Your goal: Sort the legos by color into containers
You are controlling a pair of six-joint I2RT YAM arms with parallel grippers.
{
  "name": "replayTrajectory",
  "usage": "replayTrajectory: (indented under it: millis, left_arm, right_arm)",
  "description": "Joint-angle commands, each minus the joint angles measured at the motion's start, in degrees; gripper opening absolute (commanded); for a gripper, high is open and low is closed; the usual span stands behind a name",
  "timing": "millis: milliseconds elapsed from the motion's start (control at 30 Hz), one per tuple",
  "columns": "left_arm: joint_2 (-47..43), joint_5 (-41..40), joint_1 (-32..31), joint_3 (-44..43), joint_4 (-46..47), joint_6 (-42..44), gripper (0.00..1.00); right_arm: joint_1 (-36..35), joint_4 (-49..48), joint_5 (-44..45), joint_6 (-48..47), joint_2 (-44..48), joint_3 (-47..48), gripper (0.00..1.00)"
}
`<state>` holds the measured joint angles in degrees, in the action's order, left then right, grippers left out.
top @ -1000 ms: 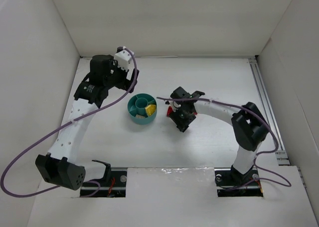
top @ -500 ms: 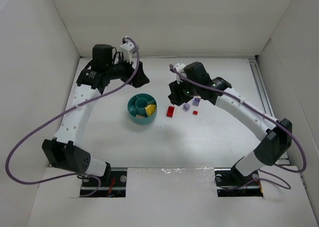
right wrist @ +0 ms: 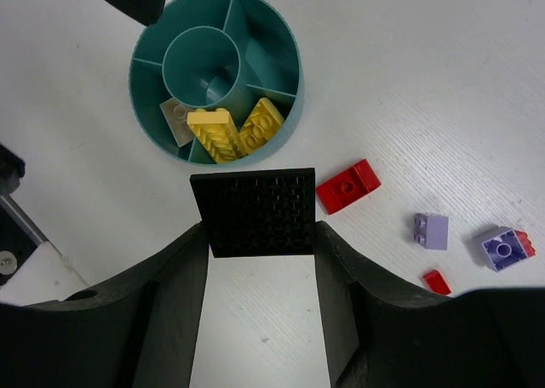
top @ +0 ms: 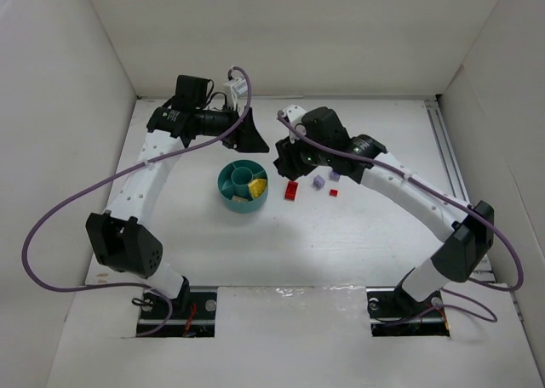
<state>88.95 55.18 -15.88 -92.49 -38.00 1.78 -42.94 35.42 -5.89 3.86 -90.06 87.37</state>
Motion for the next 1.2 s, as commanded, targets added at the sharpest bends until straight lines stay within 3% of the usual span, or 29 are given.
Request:
replayTrajectory:
  millis: [0,600,833,967,1167]
  left_arm:
    - [-0.36,5.55,-0.03,-0.32,0.82,-2.30,0.61]
    - [0.79,2.66,-0.03,0.20,0.91,-2.31,0.57]
    - [1.32,2.65,-0.03,0.20,0.91,-2.31,0.37]
    - [1.32,3.97,-0.03,0.20,0.38,-1.17,0.34]
    - [1.32,4.59,-0.56,0.20,-0.67,0.76,0.17]
  right_arm:
    - [-1.01,-4.21,2.37,0.45,1.29,2.63,0.24]
    - [-4.61,-4.83,3.52,-0.08,0.24,8.16,0.26]
    - [-5.14,-5.97,3.52,-0.61,0.24,7.64,0.26]
    - [-5.14,-6.68,5.36,-0.61,0.24,7.64,0.26]
    - [-5.14,-7.73,6.59,-0.61,-0.29,7.64,0.26]
